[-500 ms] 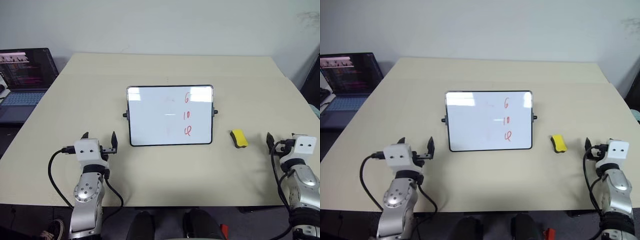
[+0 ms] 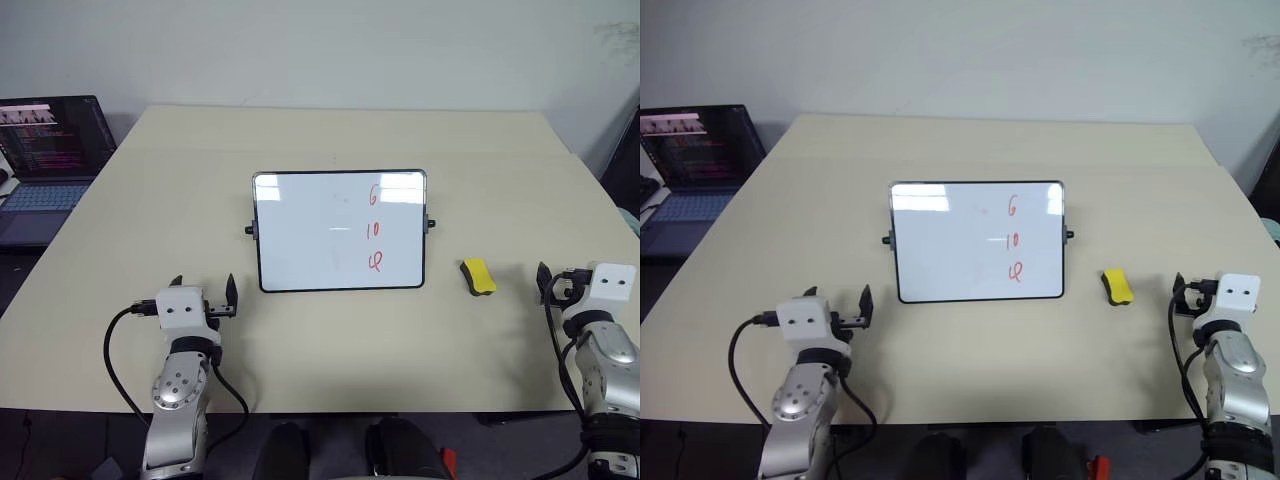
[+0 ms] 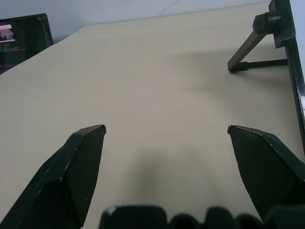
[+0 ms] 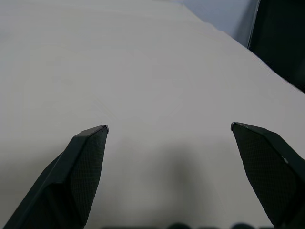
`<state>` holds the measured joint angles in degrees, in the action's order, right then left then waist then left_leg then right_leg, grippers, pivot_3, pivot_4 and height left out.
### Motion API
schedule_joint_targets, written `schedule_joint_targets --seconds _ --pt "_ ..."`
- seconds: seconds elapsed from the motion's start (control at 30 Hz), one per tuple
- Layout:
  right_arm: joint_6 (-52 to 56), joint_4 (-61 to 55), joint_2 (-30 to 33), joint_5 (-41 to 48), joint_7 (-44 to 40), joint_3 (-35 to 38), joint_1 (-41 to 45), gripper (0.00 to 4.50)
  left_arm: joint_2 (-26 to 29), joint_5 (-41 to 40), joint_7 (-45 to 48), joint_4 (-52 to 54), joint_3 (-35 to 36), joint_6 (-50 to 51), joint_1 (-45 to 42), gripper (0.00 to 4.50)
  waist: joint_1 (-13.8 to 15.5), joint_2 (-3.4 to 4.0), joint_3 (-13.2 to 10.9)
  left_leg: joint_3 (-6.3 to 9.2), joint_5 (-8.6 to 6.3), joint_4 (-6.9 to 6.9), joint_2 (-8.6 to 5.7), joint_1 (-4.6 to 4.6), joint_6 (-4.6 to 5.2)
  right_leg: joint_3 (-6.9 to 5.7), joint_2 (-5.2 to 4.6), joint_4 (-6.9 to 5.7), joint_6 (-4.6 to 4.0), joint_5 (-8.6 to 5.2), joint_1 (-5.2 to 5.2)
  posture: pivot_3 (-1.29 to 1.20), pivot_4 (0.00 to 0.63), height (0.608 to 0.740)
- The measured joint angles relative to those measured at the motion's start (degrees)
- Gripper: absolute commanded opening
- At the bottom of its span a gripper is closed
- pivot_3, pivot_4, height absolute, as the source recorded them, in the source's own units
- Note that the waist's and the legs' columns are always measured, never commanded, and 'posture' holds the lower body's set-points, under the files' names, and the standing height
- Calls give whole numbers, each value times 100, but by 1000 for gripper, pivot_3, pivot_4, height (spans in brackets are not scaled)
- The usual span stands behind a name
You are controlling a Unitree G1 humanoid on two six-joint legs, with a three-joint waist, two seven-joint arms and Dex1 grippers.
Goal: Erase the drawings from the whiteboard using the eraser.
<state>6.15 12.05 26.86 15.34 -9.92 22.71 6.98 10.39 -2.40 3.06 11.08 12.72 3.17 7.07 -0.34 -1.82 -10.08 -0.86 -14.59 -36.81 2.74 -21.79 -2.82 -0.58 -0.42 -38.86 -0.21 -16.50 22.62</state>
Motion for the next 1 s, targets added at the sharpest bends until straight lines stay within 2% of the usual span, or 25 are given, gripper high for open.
schedule_joint_targets --seconds 0.2,0.3,0.4,0.57,0.73,0.83,1.0 --pt "-18 -453 -201 -70 423 189 -164 4485 637 -258 367 15 415 19 -125 4500 5 1 0 1 0 -1 0 0 0 -1 -1 -3 0 0 12 0 150 740" --pt "55 -925 -315 -5 425 204 -218 4485 1045 -575 896 47 430 125 -444 4500 5 1 0 1 0 -1 1 0 0 -1 -1 -3 0 0 13 0 150 740" --pt "447 -1732 -617 303 502 170 -346 4485 1576 -1137 1558 50 483 415 -972 4500 8 1 0 6 1 -1 5 -6 -1 -7 4 -5 0 0 21 0 150 740" --pt "1378 -2668 -593 864 223 -13 -584 4485 2168 -1974 2596 17 430 951 -2037 4500 16 6 -3 4 1 -2 -1 -18 -1 1 3 -7 2 1 34 0 150 740" --pt "2109 -3465 -507 1255 160 -153 -621 4485 2550 -2472 3675 -297 15 1514 -2834 4500 -2 6 -4 3 1 -2 -6 -29 -1 6 27 -10 2 1 52 0 150 740" --pt "2668 -3837 -381 1348 116 -366 -705 4485 2887 -2749 4619 -345 -520 2027 -3169 4500 -8 5 -4 2 1 -1 -7 -34 -1 2 37 -8 1 1 55 0 150 740" --pt "3473 -3886 -299 1382 144 -776 -665 4485 3178 -2692 5723 -308 -1284 2101 -3570 4500 -24 6 -4 3 0 -1 -10 -33 -1 9 40 -9 0 1 60 0 150 740"
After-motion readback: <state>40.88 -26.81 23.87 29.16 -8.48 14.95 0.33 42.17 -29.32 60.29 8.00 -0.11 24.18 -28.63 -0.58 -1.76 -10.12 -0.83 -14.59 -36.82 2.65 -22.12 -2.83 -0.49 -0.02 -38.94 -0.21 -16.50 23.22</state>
